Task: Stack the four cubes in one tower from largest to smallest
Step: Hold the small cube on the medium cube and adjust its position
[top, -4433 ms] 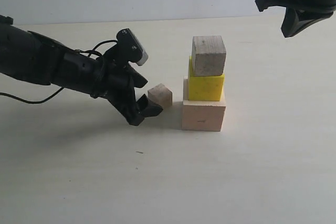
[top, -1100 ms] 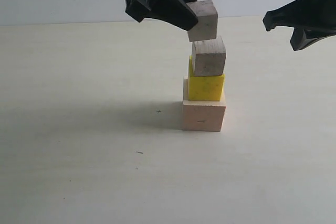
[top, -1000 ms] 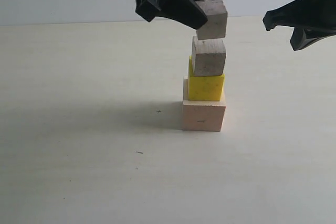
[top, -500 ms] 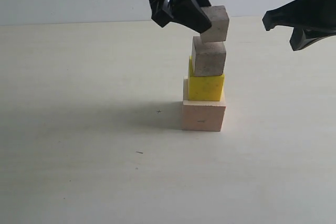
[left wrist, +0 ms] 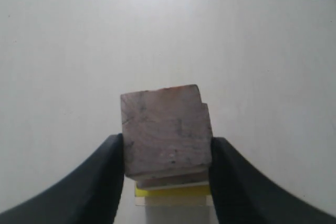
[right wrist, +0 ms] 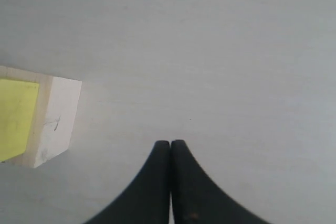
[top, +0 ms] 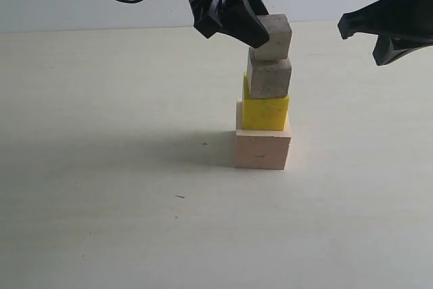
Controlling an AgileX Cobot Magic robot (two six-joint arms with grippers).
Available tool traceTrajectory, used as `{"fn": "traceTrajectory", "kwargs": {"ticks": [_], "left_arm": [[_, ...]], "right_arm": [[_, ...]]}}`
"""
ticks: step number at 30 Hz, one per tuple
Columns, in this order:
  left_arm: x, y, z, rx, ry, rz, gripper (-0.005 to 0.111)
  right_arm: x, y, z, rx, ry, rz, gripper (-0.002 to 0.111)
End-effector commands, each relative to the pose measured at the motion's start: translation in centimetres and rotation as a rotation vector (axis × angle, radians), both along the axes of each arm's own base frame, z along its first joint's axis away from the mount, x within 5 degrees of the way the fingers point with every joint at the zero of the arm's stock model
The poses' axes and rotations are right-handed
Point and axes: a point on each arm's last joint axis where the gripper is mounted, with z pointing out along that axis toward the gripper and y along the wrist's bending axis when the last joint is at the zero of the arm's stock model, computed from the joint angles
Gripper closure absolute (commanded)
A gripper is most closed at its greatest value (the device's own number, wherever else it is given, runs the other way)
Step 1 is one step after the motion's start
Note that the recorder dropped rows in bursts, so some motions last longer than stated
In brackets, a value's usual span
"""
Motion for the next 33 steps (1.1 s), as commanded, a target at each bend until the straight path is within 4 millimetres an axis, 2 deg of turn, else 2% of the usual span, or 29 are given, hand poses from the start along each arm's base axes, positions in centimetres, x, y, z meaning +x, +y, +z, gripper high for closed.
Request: {"fn": "traceTrajectory", "kwargs": {"ticks": [1,20,22,28,33], "left_arm": [[-0.12,-0.09,0.43,-0.010,-0.001,0.003,0.107],[-0.11,-0.08,0.42,-0.009,-0.006,-0.002,0.106],[-0.11,-0.08,0.42,-0.009,-0.006,-0.002,0.100],[-0.11,-0.08,0.42,-0.009,-0.006,-0.002,0.067],[-0.11,-0.08,0.42,-0.009,-0.006,-0.002,0.051]], "right_arm": [[-0.02,-0.05,0.26,0.011,-0.019,-0.004,0.108],[-0.02,-0.05,0.26,0.011,-0.019,-0.004,0.108],[-0.02,-0.05,0.26,0.011,-0.019,-0.004,0.108],[-0.02,-0.05,0.26,0.011,-0.019,-0.004,0.108],[-0.02,-0.05,0.26,0.011,-0.019,-0.004,0.108]]}}
